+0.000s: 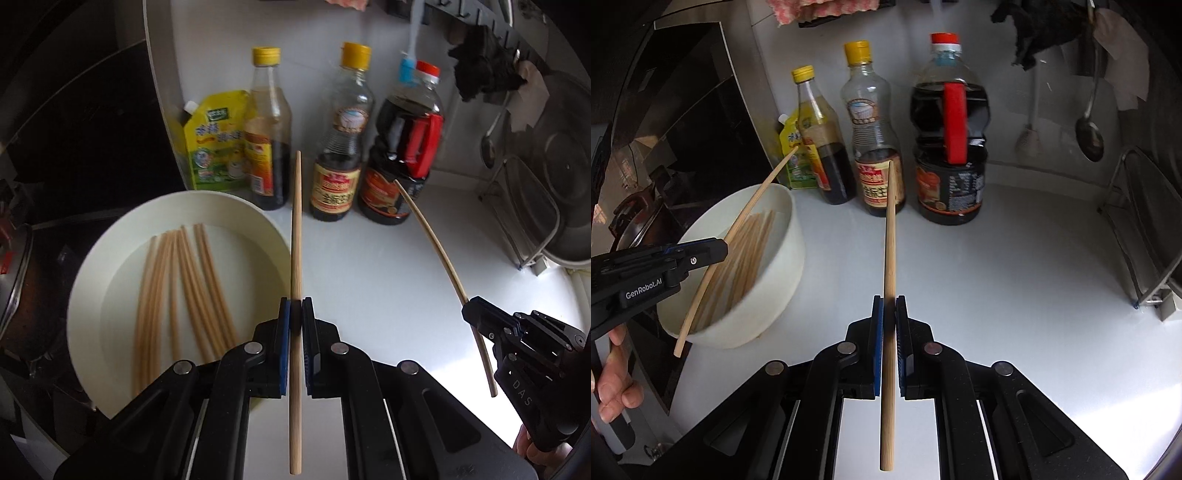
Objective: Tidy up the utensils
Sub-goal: 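Carry the left tool's chopstick into the basin while the right tool carries its own, then open the left tool to release its chopstick in the basin while the right tool releases its own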
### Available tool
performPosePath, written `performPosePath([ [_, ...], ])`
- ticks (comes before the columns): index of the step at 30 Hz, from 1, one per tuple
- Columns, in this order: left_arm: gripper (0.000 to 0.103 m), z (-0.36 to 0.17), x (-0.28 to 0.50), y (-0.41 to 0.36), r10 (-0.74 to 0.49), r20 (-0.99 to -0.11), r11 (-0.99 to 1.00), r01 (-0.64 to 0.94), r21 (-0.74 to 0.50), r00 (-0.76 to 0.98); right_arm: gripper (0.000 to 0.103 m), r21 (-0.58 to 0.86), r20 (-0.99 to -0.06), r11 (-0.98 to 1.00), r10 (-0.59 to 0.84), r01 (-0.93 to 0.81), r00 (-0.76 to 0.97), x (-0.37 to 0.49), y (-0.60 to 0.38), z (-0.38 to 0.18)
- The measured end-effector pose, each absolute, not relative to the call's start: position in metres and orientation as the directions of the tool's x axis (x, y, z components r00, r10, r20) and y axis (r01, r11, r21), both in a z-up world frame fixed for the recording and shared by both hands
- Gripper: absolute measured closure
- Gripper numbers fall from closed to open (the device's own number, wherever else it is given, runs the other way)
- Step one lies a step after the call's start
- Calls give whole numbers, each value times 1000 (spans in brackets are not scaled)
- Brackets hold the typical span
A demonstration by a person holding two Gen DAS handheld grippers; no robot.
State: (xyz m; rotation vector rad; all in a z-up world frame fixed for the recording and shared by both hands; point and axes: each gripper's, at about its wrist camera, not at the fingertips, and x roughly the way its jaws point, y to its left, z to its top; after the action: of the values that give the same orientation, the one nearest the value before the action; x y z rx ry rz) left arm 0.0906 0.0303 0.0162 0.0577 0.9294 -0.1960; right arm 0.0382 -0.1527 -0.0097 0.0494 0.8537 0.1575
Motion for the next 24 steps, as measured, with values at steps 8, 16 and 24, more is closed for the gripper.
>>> performPosePath([
  [8,96,4,117,119,-46,-822,997,74,-4,568,97,132,-740,952,280,-275,612,87,-53,-3],
  [16,96,-33,143,162,-12,-867,1000,31,3,498,97,163,-810,927,321,-337,492,135,12,-31],
  [24,96,-52,156,166,-39,-888,999,30,-28,458,97,158,-851,934,294,-321,436,148,27,-50],
])
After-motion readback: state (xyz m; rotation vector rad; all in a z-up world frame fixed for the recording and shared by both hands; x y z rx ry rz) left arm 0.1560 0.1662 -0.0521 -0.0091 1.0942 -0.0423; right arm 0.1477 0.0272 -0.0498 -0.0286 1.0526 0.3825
